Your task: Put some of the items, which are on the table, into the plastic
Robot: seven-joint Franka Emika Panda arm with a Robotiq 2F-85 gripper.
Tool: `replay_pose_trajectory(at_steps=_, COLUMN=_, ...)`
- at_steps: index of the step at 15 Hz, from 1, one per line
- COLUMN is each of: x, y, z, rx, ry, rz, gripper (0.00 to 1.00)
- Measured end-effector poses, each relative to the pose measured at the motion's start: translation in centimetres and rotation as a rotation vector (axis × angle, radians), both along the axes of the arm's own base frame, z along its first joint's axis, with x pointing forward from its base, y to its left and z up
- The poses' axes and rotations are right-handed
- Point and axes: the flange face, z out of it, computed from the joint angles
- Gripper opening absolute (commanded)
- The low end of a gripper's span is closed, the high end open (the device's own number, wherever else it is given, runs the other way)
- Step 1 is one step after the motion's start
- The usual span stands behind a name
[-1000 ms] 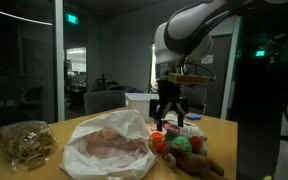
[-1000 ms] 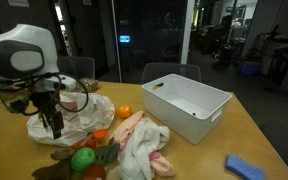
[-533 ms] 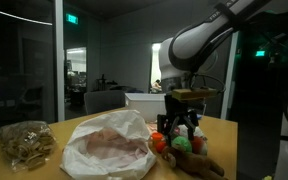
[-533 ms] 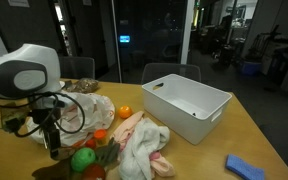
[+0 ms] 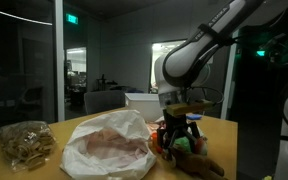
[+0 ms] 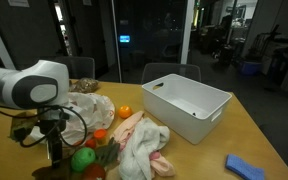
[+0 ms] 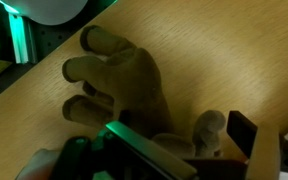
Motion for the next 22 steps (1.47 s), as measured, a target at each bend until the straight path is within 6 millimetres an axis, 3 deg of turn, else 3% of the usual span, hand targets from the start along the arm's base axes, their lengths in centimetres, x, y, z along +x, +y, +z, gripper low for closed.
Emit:
replay_pose_trajectory(at_steps=1, x=0.0, y=-0.3, z=-0.7, rx=-0.014, ry=0.017, rz=-0.013, gripper=0.78)
replay_pose_trajectory(at_steps=2, x=0.0, y=-0.6, z=-1.4, rx=-0.028, ry=0.029, rz=-0.025, gripper=0.74)
replay_pose_trajectory(at_steps=5, x=0.2, y=-1.4, z=-2.9, rx=-0.078, ry=0.043, rz=-0.038, gripper=0.49)
replay_pose_trajectory(at_steps=10, x=0.6, y=-1.7, z=-3.4, rx=-0.13, ry=0.023, rz=-0.044, gripper=0.14)
replay_pose_trajectory(at_steps=12, x=0.7, y=-1.7, z=-3.3, rx=-0.138, ry=0.019, rz=-0.046, gripper=0.08)
replay_pose_trajectory(at_steps=14, x=0.9, y=-1.7, z=-2.8, rx=-0.134, ry=0.007, rz=-0.046, gripper=0.12)
replay_pose_trajectory(at_steps=16, x=1.4, y=-1.7, z=-1.3, rx=-0.123, ry=-0.031, rz=-0.04, gripper=0.09)
replay_pose_trajectory(at_steps=22, x=1.5, y=-0.1, z=8.3, rx=-0.087, ry=-0.274, rz=0.084, gripper=0.11)
